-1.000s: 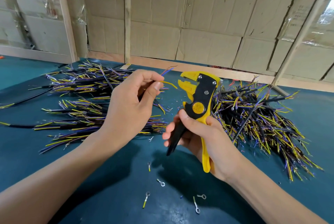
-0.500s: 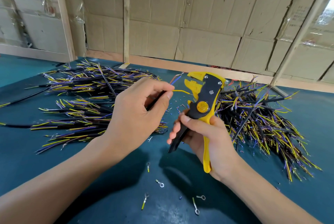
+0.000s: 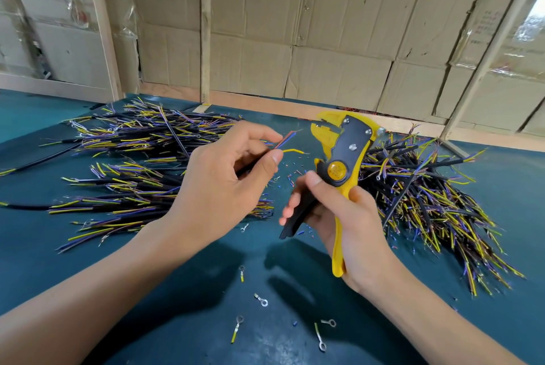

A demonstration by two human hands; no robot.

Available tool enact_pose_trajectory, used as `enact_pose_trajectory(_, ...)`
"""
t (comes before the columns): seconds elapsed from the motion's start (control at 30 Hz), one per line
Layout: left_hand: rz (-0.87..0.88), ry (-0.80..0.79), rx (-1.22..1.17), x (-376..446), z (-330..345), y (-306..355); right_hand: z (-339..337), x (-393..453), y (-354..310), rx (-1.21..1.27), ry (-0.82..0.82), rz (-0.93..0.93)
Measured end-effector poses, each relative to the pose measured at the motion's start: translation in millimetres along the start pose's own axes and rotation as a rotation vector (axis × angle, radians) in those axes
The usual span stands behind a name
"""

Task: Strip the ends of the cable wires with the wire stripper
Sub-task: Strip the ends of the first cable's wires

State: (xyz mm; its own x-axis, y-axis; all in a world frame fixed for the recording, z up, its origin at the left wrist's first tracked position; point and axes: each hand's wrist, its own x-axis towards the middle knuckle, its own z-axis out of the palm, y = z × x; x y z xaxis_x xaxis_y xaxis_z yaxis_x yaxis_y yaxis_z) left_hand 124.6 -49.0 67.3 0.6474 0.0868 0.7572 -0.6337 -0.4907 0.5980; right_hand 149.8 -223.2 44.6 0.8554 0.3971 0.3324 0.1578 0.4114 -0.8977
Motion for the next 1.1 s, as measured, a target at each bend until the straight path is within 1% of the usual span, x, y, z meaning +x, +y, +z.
enact_pose_trajectory(0.17, 0.039, -0.111, 0.039, -2, 2, -1, 0, 1, -6, 0.042, 0.075, -0.052)
enact_pose_trajectory(0.27, 0.132, -0.172, 0.124, -1, 1, -2, 2, 2, -9, 0.072, 0.104, -0.052)
enact_pose_trajectory(0.37, 0.226, -0.205, 0.211, -1, -1, -4, 1, 3, -11, 0.049, 0.125, -0.057)
enact_pose_trajectory(0.47, 0.256, -0.215, 0.248, -2, 1, -4, -3, 4, -13, 0.008, 0.148, -0.064)
enact_pose_trajectory(0.63, 0.21, -0.162, 0.26, -6, 6, 1, -3, 3, -10, 0.02, 0.141, -0.036)
enact_pose_trajectory(0.87, 0.195, -0.099, 0.343, -5, 9, 3, -2, 2, -10, 0.013, 0.12, -0.052)
enact_pose_trajectory(0.93, 0.191, -0.027, 0.347, -4, 8, 4, -1, 1, -11, 0.037, 0.088, -0.01)
enact_pose_trajectory(1.0, 0.182, 0.093, 0.35, 0, 5, 5, 0, 0, -12, 0.034, 0.053, 0.042)
enact_pose_trajectory(1.1, 0.196, 0.225, 0.35, 7, -2, 8, 2, -2, -11, -0.073, 0.024, 0.066)
